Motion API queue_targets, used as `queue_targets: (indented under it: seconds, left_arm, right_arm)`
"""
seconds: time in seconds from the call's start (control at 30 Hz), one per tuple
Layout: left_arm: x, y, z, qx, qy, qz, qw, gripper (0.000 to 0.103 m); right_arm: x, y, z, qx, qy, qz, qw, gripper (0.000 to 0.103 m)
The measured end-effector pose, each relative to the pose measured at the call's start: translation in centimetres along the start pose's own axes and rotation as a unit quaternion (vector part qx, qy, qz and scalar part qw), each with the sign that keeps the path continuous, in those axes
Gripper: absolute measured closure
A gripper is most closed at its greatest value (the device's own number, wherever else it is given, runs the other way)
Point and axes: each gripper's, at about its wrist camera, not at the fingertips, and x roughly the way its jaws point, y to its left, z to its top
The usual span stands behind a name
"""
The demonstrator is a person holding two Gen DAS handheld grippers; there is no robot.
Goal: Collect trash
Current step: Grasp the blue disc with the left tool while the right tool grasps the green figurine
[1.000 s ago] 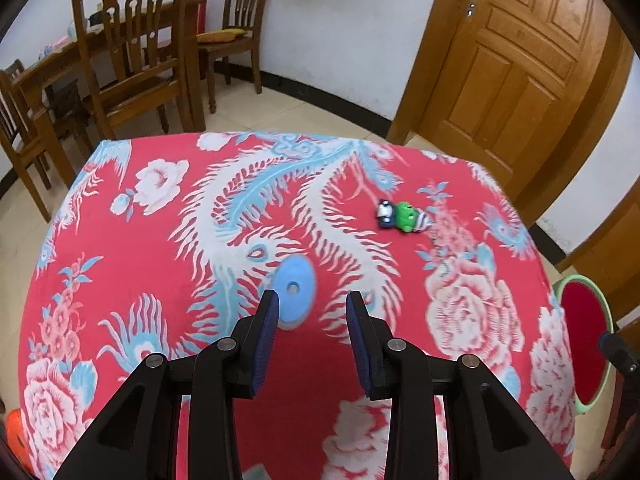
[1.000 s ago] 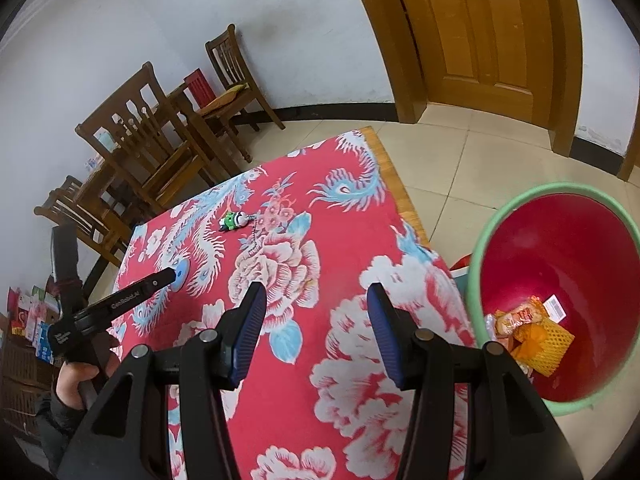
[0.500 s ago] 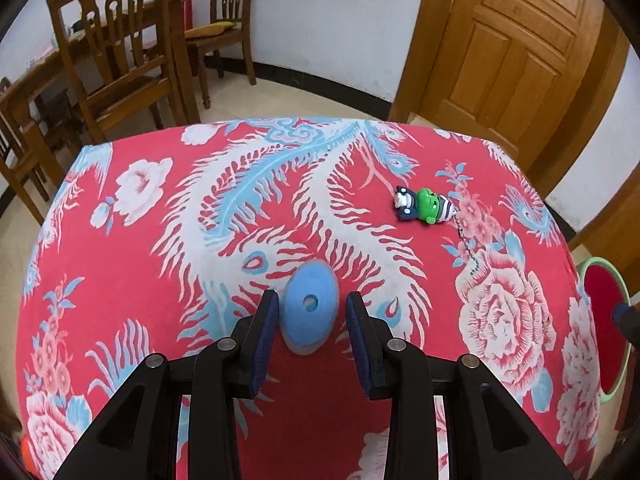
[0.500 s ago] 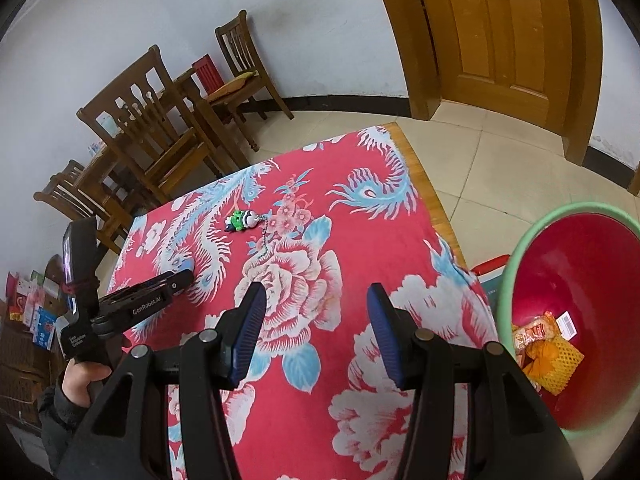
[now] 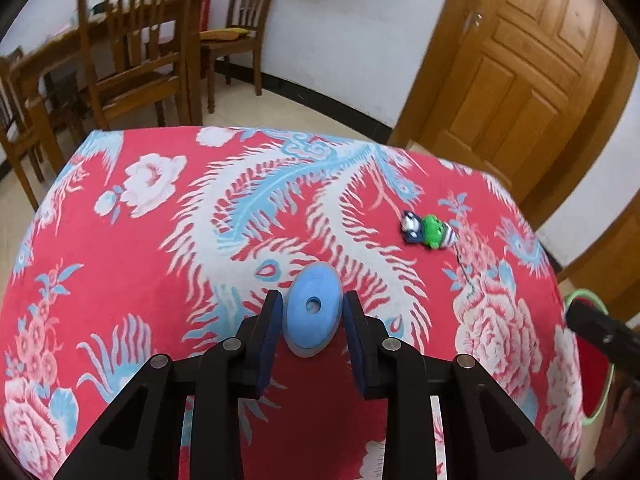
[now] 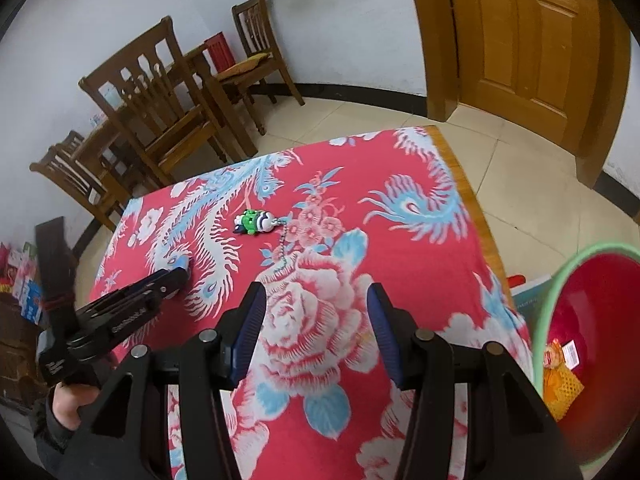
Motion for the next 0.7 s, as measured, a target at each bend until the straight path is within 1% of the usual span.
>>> queue_targets:
  seconds: [0.27, 0.33, 0.4, 0.57, 0.7]
  left_arm:
    - [-0.8, 1.7, 0.4, -0.034, -0.02, 0.004, 0.9992, 0.072]
    - [-0.9, 2.2, 0.4, -0.044, -0.023, 0.004, 0.9988, 0.072]
    - [-0.9, 2.8, 0.4, -0.052, -0.023, 0.004, 0.9984, 0.072]
    - [-1.0, 3.4, 0.4, -0.062, -0.023, 0.0, 0.9978, 0.072]
    - [-1.2, 3.5, 0.4, -0.063, -0.025, -0.003, 0.9977, 0.072]
  right_arm:
    - [3.9, 2.9, 1.5, -0.05, 0.021, -0.005, 0.999, 0.044]
    - [5.0, 3.6, 2.0, -0.062, 0.028, -0.006, 0.998, 0.04]
    - [6.1, 4.5, 2.5, -0.081, 0.029, -0.005, 0.996, 0.037]
    - [8.4, 6.0, 3.6, -0.127, 0.027, -0.022, 0.991, 0.037]
    - [9.8, 7.1, 4.2, -0.169, 0.035, -0.025, 0.985, 0.037]
